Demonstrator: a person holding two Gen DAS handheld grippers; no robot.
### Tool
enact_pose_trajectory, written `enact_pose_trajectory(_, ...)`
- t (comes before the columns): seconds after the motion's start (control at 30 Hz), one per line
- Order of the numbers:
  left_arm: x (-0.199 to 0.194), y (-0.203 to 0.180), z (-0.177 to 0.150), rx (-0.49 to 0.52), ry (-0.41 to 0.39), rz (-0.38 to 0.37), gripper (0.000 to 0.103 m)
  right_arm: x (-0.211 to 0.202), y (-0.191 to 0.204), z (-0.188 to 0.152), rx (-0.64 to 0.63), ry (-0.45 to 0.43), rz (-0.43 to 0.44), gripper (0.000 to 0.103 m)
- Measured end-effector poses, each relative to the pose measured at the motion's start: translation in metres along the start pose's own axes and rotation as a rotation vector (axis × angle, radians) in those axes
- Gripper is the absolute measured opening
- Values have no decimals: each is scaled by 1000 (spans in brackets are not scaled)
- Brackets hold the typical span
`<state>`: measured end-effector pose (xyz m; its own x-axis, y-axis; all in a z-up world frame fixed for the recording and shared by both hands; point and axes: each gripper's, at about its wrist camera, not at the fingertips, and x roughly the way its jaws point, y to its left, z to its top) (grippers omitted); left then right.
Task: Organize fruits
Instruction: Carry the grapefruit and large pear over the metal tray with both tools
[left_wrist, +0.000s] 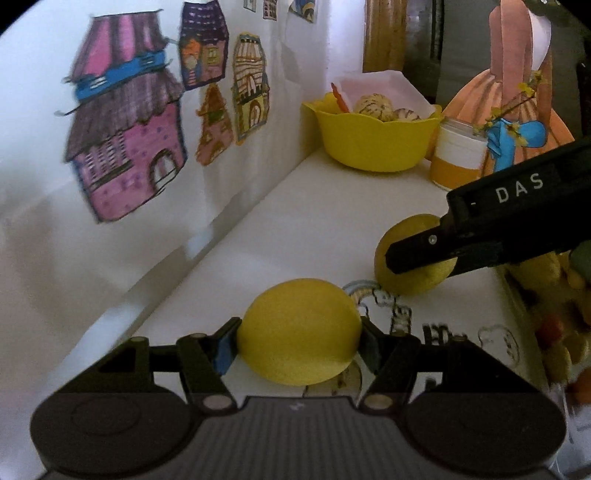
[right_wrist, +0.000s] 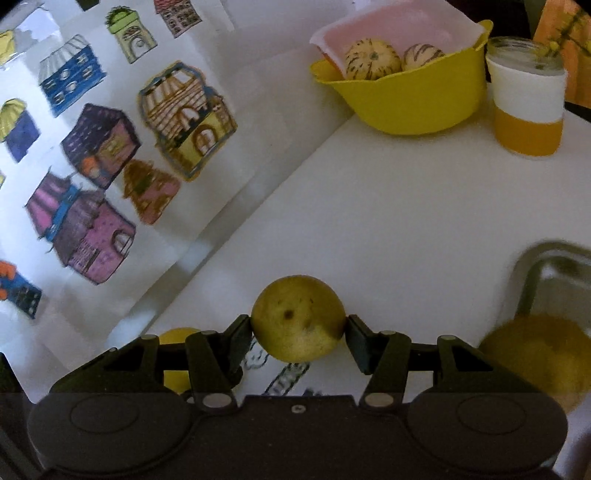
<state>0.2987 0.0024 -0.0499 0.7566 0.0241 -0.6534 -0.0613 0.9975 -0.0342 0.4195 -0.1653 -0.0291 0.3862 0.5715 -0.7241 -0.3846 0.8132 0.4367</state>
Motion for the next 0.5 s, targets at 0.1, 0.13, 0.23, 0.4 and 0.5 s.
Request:
enact_pose_trajectory(0.1, -13, 3, -8, -7, 3, -6, 69, -12, 1, -12, 8, -1, 10, 57)
enact_pose_trajectory(0.13, -18, 5, -10, -10, 3, -10, 69, -15, 2, -16, 9, -4, 13, 57)
enact_pose_trajectory(0.23, -31, 8, -16, -17, -6, -12, 69, -26, 4, -27, 25, -22, 44, 57)
enact_pose_trajectory(0.4, -49, 9, -23, -18, -19, -16, 69, -44, 11, -46, 14, -74, 59, 57)
enact_pose_trajectory(0.5, -56, 9, -24, -22, -24, -21, 69, -50, 10, -57, 39, -91, 84, 57)
